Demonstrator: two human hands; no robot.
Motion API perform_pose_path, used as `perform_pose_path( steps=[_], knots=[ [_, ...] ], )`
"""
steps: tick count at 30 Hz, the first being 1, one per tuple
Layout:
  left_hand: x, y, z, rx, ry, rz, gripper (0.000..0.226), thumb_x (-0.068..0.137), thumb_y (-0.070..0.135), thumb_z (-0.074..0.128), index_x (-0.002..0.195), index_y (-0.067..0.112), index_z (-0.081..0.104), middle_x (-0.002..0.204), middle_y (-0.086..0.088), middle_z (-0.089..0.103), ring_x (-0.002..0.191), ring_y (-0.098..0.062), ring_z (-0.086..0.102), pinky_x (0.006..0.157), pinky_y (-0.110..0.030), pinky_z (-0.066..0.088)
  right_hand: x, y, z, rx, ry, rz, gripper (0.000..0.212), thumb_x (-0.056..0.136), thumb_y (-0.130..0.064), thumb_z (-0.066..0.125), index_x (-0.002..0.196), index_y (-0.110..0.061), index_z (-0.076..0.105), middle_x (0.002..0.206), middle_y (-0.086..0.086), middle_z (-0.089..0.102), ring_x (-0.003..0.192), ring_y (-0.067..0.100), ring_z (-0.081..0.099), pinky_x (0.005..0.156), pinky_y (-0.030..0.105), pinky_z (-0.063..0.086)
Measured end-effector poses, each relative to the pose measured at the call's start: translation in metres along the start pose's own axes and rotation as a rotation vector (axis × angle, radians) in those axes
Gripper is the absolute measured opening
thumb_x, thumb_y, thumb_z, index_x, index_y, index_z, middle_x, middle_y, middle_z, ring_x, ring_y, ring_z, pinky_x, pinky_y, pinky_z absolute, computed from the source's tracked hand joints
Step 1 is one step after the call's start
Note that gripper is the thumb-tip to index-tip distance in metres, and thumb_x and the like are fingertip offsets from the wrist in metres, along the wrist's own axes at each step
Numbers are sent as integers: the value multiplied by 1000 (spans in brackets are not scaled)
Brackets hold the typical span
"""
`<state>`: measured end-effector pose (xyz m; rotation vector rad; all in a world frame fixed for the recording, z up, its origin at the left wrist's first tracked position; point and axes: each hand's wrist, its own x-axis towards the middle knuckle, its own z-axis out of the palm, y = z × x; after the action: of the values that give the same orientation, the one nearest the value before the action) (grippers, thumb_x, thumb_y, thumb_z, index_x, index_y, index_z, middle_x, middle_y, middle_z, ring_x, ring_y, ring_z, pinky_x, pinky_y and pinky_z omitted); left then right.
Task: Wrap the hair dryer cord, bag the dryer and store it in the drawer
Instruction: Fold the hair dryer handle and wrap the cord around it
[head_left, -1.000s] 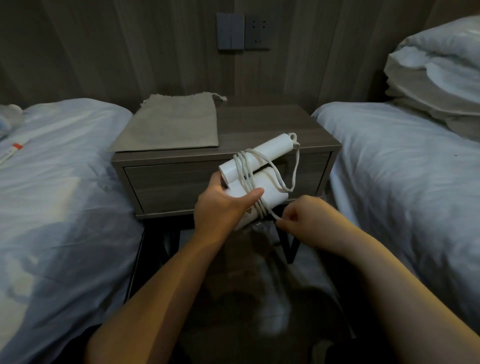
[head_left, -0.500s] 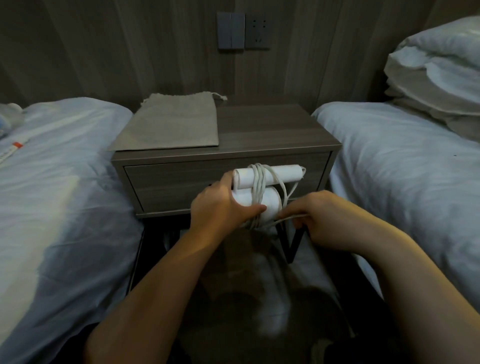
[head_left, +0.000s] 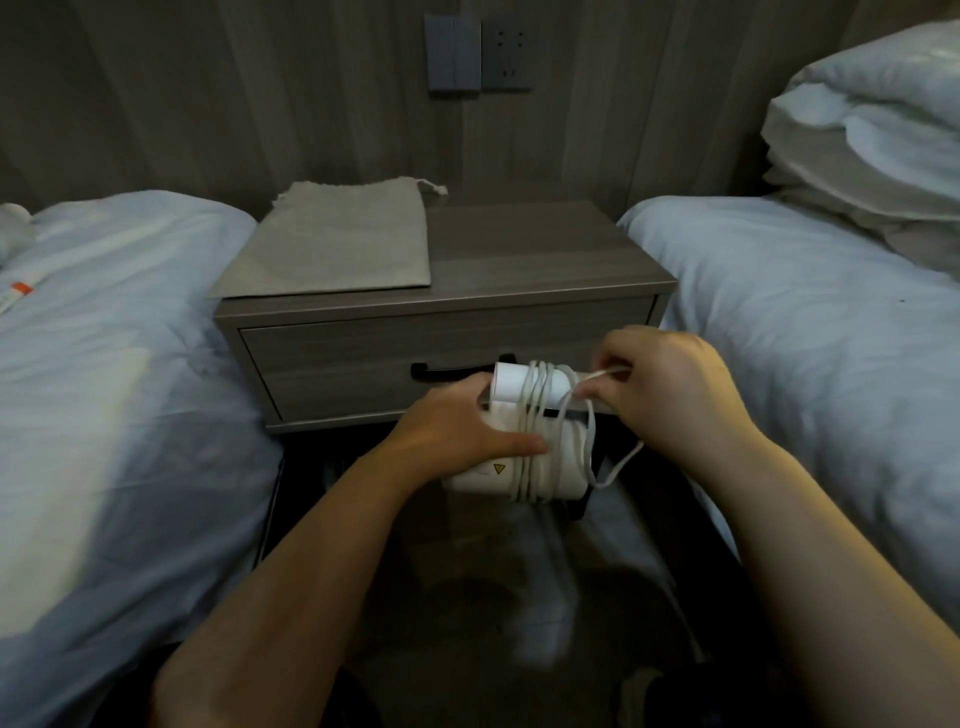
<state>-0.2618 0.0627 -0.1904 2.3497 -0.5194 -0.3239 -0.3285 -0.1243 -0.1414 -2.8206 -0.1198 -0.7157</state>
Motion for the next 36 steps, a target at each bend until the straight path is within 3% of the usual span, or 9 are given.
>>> perform_pose_path(
  steps=[6, 11, 18, 20, 23, 26, 29, 33, 36],
  knots=[
    [-3, 1, 5, -52, -9, 72, 62, 60, 52, 79, 114, 40, 53, 99, 19, 58, 89, 2, 57, 78, -25, 47, 9, 2, 12, 343, -111, 108, 16, 68, -23, 79, 70, -25, 63, 77, -11, 59, 77, 8, 56, 69, 20, 43],
    [-4, -3, 0, -62, -28, 107, 62, 59, 53, 79, 114, 40, 53, 108, 16, 62, 98, -4, 59, 89, -34, 51, 16, 12, 22, 439, -102, 177, 2, 78, -22, 71, 77, -21, 69, 87, -3, 67, 87, 12, 60, 77, 23, 40],
    [-2, -4, -3, -40, -30, 135, 68, 53, 57, 77, 114, 42, 53, 107, 18, 62, 98, -5, 60, 90, -38, 52, 19, 22, 32, 405, -304, 151, 23, 93, -26, 52, 100, -17, 72, 98, 2, 72, 95, 15, 64, 85, 28, 46],
    [-1, -5, -5, -27, -29, 131, 69, 52, 58, 76, 115, 41, 53, 108, 17, 62, 98, -5, 60, 89, -38, 52, 20, 26, 30, 451, -392, 112, 27, 93, -37, 50, 105, -20, 67, 102, 2, 70, 100, 17, 63, 91, 33, 47],
    [0, -9, -9, -13, -66, 121, 67, 57, 53, 78, 118, 39, 53, 111, 15, 61, 100, -5, 58, 89, -37, 51, 19, 36, 24, 613, -725, 126, 49, 78, -49, 65, 121, -29, 54, 118, -9, 64, 110, 10, 60, 99, 36, 47],
    [0, -12, -13, -31, -105, 115, 64, 57, 51, 78, 116, 42, 53, 111, 17, 60, 101, -1, 56, 89, -32, 50, 16, 45, 19, 599, -927, 67, 82, 62, -27, 78, 133, -38, 38, 129, -14, 54, 118, 7, 54, 98, 30, 47],
    [1, -13, -18, -67, -111, 122, 59, 62, 43, 78, 115, 40, 53, 106, 19, 59, 98, 1, 56, 82, -24, 48, 17, 40, 20, 485, -828, 21, 80, 68, -12, 76, 133, -39, 38, 123, -13, 55, 106, 4, 56, 84, 20, 47],
    [3, -12, -26, -84, -121, 135, 59, 66, 37, 78, 119, 34, 52, 105, 17, 60, 97, -2, 58, 80, -24, 49, 20, 29, 21, 492, -634, 0, 68, 68, -8, 74, 126, -34, 51, 115, -9, 63, 99, 3, 60, 86, 24, 50],
    [3, -11, -28, -150, -85, 136, 59, 67, 32, 79, 119, 35, 52, 106, 13, 60, 97, -6, 59, 82, -26, 50, 17, 27, 19, 613, -636, 57, 60, 71, -2, 70, 120, -33, 57, 106, -8, 65, 88, 9, 66, 70, 25, 58]
  ],
)
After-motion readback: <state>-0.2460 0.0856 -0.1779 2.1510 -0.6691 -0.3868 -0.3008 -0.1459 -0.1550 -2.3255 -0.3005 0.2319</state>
